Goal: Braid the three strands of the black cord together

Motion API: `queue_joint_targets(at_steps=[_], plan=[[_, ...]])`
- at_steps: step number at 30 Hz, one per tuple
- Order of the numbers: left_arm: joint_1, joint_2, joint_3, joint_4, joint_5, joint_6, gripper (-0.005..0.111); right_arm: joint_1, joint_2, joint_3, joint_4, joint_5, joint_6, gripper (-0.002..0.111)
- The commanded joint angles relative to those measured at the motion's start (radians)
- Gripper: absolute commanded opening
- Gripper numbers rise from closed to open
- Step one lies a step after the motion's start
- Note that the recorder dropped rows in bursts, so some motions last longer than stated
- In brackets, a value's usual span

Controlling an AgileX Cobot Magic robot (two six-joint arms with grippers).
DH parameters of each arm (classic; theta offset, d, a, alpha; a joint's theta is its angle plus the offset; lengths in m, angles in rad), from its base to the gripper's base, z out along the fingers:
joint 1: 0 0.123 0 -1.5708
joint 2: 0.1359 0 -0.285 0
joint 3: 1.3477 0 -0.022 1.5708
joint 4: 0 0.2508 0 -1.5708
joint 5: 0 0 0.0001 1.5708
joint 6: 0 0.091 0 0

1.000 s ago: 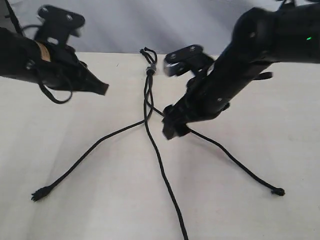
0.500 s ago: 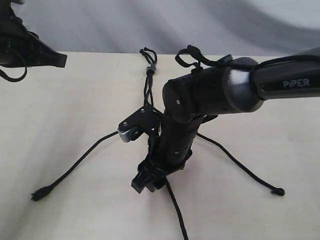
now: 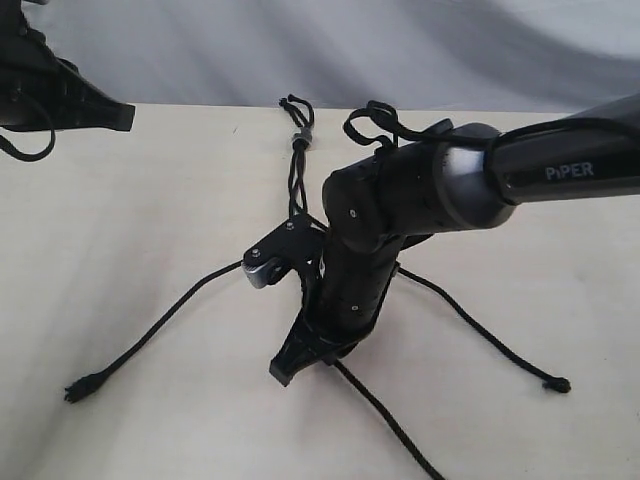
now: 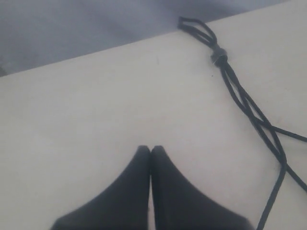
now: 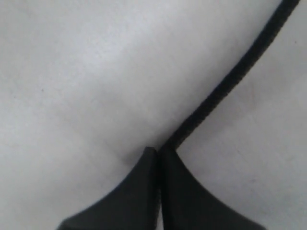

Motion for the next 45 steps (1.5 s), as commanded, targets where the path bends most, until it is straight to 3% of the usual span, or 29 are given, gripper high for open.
queue_joint_targets(at_steps=[1,6,11,19,27,34,40,45], plan=[[0.002,-0.009,0.004,-0.002,-0.007,-0.007,0.001,-0.002,-0.07,-0.003,-0.073,0.006,0.001,-0.001],[0.002,-0.009,0.004,-0.002,-0.005,-0.007,0.001,-0.057,-0.188,-0.003,-0.185,0.008,0.043,-0.001],[0.002,-0.009,0.004,-0.002,0.0,-0.007,0.001,-0.187,-0.251,-0.003,-0.271,0.008,0.048,-0.001],[0.002,-0.009,0.004,-0.01,0.004,-0.007,0.001,-0.343,-0.139,0.004,-0.288,0.0,0.039,-0.001],[0.002,-0.009,0.004,-0.014,0.01,-0.007,0.001,-0.347,-0.009,0.004,-0.412,-0.106,0.035,-0.001],[0.002,-0.009,0.004,-0.014,0.011,-0.007,0.001,-0.347,0.035,0.004,-0.462,-0.073,0.035,-0.001],[0.002,-0.009,0.004,-0.014,0.011,-0.007,0.001,-0.287,0.041,0.004,-0.306,0.12,-0.045,-0.001],[0.002,-0.009,0.004,-0.014,0.011,-0.007,0.001,-0.141,0.039,-0.004,-0.011,0.29,-0.39,-0.001]])
